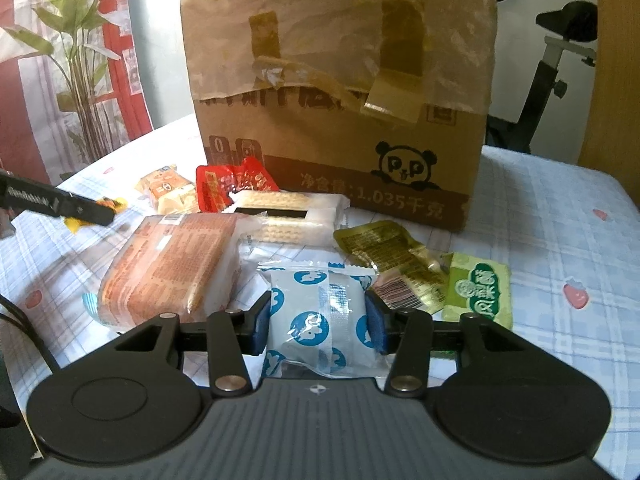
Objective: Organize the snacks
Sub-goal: 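Grasp the small yellow packet with the left tool while the right tool holds the blue-and-white packet, then carry both packets over the lined box and open both tools to drop them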
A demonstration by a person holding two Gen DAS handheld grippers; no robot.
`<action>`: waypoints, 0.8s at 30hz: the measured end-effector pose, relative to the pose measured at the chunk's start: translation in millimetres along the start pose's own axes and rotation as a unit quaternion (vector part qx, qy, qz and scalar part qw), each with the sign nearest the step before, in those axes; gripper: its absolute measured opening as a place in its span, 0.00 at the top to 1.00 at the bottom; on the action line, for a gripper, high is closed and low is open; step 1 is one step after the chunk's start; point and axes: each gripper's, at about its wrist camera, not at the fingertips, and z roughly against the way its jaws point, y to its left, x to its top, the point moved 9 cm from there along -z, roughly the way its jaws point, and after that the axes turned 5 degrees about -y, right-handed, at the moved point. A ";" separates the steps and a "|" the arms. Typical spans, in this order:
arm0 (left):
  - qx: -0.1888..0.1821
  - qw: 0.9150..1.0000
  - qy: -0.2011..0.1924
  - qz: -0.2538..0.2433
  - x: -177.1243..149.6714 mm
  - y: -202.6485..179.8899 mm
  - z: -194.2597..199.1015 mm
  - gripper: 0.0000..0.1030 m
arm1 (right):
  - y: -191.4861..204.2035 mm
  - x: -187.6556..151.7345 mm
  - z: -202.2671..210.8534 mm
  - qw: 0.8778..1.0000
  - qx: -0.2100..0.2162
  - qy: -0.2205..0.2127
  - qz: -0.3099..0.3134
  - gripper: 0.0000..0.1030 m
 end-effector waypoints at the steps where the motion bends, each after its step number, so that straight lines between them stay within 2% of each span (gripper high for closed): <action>1: 0.000 1.000 -0.007 -0.002 3.9 -1.1 3.4 0.66 | -0.5 1.5 2.2 1.000 -0.004 -0.003 0.001 0.53; 5: -0.007 0.999 -0.038 -0.011 23.6 -8.3 17.4 0.66 | -6.0 17.7 16.5 0.999 -0.014 -0.032 -0.009 0.53; 9: -0.018 0.997 -0.078 -0.020 53.3 -20.4 33.5 0.66 | -10.0 49.4 30.9 0.997 -0.016 -0.073 -0.011 0.53; 14: -0.038 0.990 -0.132 -0.025 103.2 -36.2 51.7 0.66 | -6.1 109.6 48.1 0.991 -0.006 -0.136 0.009 0.53; 19: -0.062 0.980 -0.183 -0.041 163.2 -56.7 64.7 0.66 | -3.3 181.1 55.5 0.983 0.024 -0.180 0.003 0.53; 22: -0.065 0.974 -0.210 -0.061 195.4 -71.9 65.8 0.66 | -5.2 218.3 49.9 0.982 0.023 -0.188 0.011 0.53; 24: -0.068 0.969 -0.224 -0.079 215.2 -84.7 59.7 0.66 | -10.4 236.4 40.4 0.982 0.004 -0.186 0.022 0.53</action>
